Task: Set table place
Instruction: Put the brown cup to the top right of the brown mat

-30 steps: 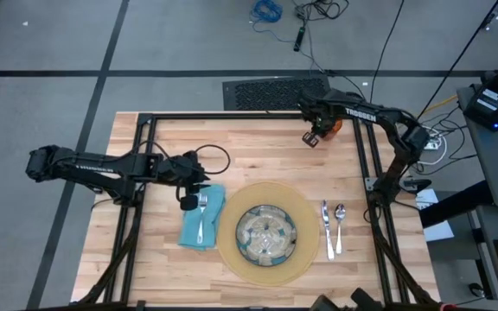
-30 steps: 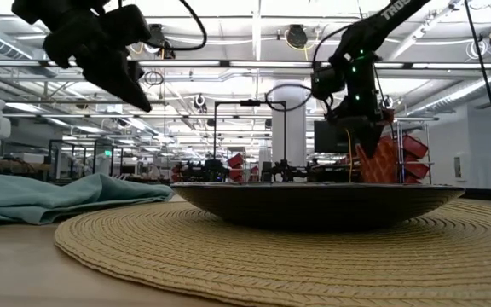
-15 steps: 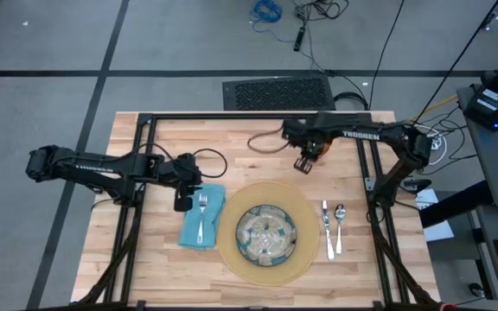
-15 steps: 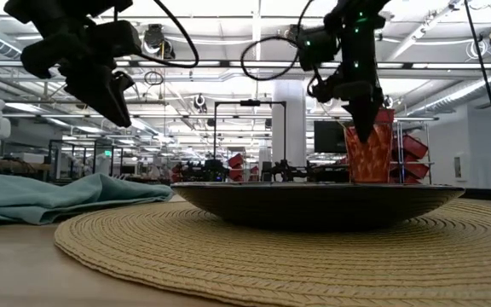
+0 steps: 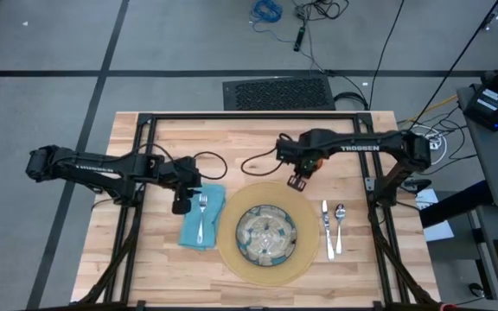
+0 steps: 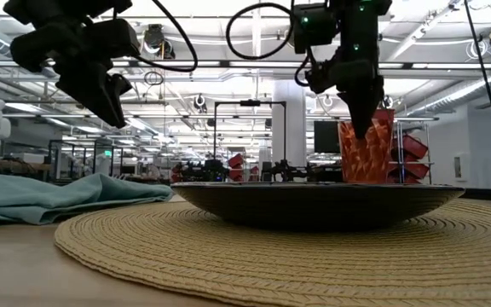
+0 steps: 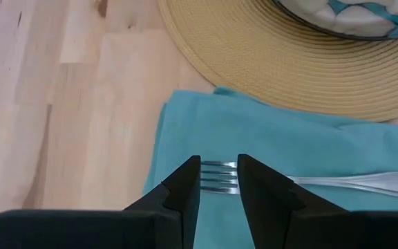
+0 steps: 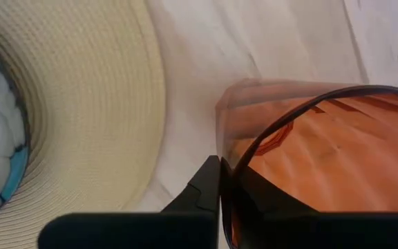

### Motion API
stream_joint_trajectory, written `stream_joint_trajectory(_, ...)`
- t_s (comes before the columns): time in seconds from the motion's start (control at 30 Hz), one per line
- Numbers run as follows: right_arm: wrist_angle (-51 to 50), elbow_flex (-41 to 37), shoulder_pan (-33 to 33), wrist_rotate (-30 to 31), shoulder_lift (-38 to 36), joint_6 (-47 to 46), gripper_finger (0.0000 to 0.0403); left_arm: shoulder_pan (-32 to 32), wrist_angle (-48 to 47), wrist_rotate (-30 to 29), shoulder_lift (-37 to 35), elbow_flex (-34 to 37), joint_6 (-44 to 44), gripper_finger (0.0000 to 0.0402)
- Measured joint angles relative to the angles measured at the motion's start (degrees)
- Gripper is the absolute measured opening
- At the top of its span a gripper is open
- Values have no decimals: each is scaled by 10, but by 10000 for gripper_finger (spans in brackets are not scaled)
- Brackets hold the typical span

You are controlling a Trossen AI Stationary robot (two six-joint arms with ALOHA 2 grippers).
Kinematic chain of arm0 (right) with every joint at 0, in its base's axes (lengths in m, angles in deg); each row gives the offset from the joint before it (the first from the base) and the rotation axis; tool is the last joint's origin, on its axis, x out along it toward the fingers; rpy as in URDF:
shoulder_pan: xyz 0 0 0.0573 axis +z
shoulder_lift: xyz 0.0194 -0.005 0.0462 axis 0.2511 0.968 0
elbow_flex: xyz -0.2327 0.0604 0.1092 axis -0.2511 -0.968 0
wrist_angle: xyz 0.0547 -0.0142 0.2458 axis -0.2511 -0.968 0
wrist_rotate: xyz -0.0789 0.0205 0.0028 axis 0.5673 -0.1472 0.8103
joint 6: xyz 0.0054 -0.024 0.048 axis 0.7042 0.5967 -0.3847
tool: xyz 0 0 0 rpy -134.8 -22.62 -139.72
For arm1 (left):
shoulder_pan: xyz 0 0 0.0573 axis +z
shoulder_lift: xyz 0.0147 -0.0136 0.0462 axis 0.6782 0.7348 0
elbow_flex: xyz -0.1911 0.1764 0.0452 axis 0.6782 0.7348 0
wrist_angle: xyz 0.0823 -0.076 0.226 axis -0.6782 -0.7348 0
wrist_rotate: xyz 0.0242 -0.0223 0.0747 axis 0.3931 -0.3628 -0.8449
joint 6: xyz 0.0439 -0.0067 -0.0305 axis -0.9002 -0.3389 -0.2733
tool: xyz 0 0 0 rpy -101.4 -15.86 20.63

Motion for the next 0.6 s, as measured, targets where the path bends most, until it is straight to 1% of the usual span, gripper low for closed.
stream_joint_trajectory(0.3,4,0,34,-10,5,-27,0,-11,2,0,0,0,9,83)
stream_joint_trajectory(0.43,2,0,37,-30,19,-31,0,-18,2,0,0,0,13,83)
stream_joint_trajectory(0.6,3,0,36,-38,27,-31,2,-26,1,0,0,0,14,83)
